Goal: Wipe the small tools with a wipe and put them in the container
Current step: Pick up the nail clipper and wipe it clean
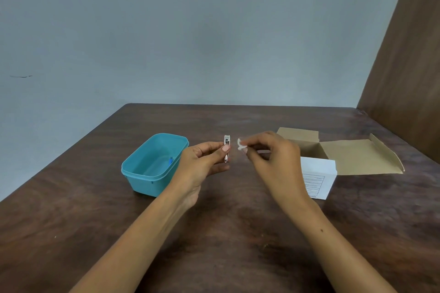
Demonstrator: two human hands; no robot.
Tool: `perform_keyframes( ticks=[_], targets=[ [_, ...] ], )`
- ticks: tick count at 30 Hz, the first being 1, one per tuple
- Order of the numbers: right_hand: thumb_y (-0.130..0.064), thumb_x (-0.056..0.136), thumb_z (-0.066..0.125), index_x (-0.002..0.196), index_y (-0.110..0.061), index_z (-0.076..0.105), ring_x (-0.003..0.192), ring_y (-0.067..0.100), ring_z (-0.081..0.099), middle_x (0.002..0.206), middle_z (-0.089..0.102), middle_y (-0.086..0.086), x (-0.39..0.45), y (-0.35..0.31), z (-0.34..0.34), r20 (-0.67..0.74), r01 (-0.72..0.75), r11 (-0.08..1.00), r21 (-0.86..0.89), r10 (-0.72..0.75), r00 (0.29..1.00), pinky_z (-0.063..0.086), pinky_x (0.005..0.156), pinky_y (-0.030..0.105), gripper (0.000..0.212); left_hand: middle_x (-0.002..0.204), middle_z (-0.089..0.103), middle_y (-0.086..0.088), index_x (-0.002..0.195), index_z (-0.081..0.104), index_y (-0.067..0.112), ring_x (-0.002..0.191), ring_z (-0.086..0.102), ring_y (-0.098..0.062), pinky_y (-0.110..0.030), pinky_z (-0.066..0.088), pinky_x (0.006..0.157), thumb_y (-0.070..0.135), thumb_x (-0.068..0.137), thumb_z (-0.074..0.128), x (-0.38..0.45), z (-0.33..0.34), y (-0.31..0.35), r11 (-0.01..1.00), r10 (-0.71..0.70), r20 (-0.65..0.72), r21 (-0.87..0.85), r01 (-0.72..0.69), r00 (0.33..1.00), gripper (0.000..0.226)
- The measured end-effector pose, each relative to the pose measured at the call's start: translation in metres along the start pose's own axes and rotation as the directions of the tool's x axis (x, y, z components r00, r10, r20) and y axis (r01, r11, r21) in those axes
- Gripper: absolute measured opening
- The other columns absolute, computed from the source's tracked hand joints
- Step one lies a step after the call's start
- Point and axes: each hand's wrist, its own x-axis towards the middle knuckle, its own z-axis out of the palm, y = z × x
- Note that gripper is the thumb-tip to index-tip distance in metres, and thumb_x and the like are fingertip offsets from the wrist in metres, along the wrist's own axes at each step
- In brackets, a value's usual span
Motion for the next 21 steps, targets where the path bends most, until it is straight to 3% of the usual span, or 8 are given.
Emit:
perform_keyframes(
  ticks=[7,12,16,21],
  targets=[
    [-0.005,0.079,0.072,0.086,-0.017,0.074,0.079,0.003,0.066,0.086,0.072,-0.005,-0.0023,-0.0035,0.0047,0.023,-0.099,0.986,0.134,0.097,0.995,0.052,0.069,0.014,0.014,0.083,0.071,-0.011,0.103,0.07,-0.002,0.07,0.068,-0.011,-0.02,0.056,0.062,0.004,0.08,0.068,-0.0041,0.0017,-0.0002,0.998,-0.012,0.09,-0.058,0.018,0.996,0.024],
    [-0.003,0.079,0.071,0.088,-0.015,0.075,0.082,0.002,0.064,0.086,0.07,-0.005,-0.0018,-0.0038,0.0059,0.113,-0.068,0.994,0.086,0.058,0.992,0.05,0.069,0.009,0.016,0.084,0.074,-0.011,0.101,0.071,-0.002,0.071,0.07,-0.012,-0.019,0.056,0.062,0.003,0.08,0.066,-0.0023,-0.0026,-0.0003,0.992,-0.047,0.092,-0.109,0.057,0.995,0.022],
    [-0.002,0.077,0.072,0.085,-0.013,0.075,0.075,-0.004,0.063,0.079,0.068,-0.01,0.0021,-0.0009,0.0013,0.203,-0.116,0.992,0.044,0.105,0.974,0.044,0.066,0.003,0.014,0.09,0.073,-0.015,0.1,0.072,-0.001,0.075,0.069,-0.014,-0.02,0.057,0.063,0.002,0.082,0.066,-0.0016,-0.0045,0.0005,0.994,-0.103,0.128,-0.026,0.107,0.986,0.02],
    [0.002,0.077,0.071,0.084,-0.01,0.075,0.07,0.0,0.062,0.082,0.07,0.0,0.0005,0.0016,0.0016,0.048,-0.042,0.999,-0.014,0.043,0.998,0.046,0.067,0.005,0.014,0.079,0.073,-0.009,0.099,0.072,0.001,0.07,0.069,-0.012,-0.018,0.056,0.062,0.003,0.081,0.066,-0.0038,-0.0003,0.001,0.992,-0.12,0.181,-0.007,0.123,0.976,0.019]
  ],
)
